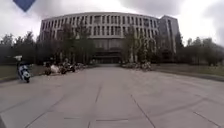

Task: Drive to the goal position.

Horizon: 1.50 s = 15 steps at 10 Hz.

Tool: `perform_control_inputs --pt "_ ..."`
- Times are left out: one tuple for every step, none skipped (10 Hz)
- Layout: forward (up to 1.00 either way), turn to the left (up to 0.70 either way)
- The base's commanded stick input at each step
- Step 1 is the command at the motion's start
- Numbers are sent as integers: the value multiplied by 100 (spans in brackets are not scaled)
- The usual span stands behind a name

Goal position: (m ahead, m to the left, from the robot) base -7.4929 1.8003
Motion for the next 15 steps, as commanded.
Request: perform_control_inputs --pt "100 0" --pt "100 0" --pt "100 0" --pt "100 0" --pt "100 0" --pt "100 0" --pt "100 0" --pt "100 0" --pt "100 0" --pt "100 0" --pt "100 0" --pt "100 0" --pt "100 0" --pt "100 0" --pt "100 0"
